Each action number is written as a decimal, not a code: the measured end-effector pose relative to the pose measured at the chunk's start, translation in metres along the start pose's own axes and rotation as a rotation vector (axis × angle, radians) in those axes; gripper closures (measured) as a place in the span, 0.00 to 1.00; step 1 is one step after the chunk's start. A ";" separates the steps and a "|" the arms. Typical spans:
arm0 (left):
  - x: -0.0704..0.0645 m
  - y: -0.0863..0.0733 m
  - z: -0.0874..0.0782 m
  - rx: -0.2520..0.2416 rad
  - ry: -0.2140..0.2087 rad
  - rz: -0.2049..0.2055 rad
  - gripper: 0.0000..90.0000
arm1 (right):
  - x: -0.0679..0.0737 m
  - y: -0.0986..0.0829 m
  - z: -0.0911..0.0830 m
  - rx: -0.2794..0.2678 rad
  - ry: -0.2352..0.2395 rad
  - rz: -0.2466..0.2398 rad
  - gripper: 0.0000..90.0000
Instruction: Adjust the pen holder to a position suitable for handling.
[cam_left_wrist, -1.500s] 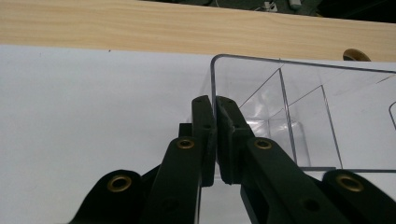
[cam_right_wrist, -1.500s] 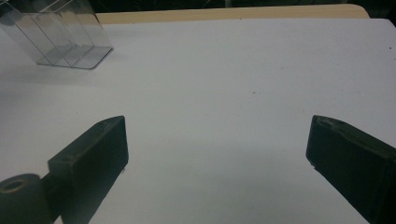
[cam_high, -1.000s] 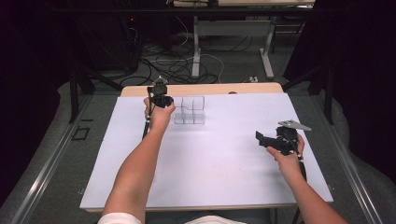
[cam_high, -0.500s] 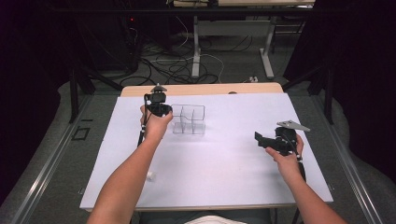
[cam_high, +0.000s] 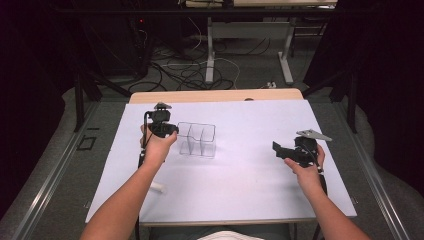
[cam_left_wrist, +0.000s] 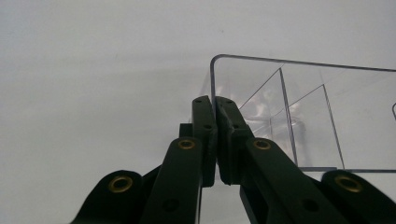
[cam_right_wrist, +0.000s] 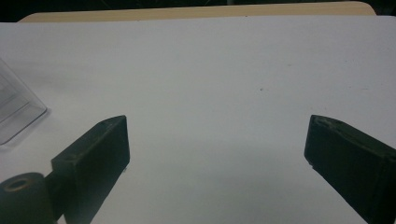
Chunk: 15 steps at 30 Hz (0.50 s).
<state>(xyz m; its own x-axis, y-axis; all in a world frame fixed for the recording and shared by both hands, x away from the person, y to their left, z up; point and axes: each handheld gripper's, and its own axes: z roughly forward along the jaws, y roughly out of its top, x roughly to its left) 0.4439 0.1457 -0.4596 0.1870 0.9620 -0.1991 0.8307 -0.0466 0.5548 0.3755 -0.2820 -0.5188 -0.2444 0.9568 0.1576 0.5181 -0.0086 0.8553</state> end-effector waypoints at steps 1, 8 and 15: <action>0.000 -0.002 -0.002 -0.003 0.001 -0.005 0.98 | 0.000 0.000 0.000 0.000 0.000 0.000 0.07; 0.003 -0.021 -0.013 -0.008 -0.018 -0.024 0.98 | 0.001 -0.001 0.001 0.007 0.001 -0.004 0.07; -0.003 -0.032 -0.022 0.000 -0.024 -0.005 0.97 | 0.001 -0.001 0.001 0.007 0.001 0.002 0.07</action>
<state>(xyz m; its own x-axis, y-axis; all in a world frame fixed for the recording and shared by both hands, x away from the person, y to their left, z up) 0.4049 0.1507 -0.4589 0.1954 0.9555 -0.2211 0.8318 -0.0420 0.5535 0.3758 -0.2805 -0.5204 -0.2445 0.9564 0.1598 0.5245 -0.0081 0.8514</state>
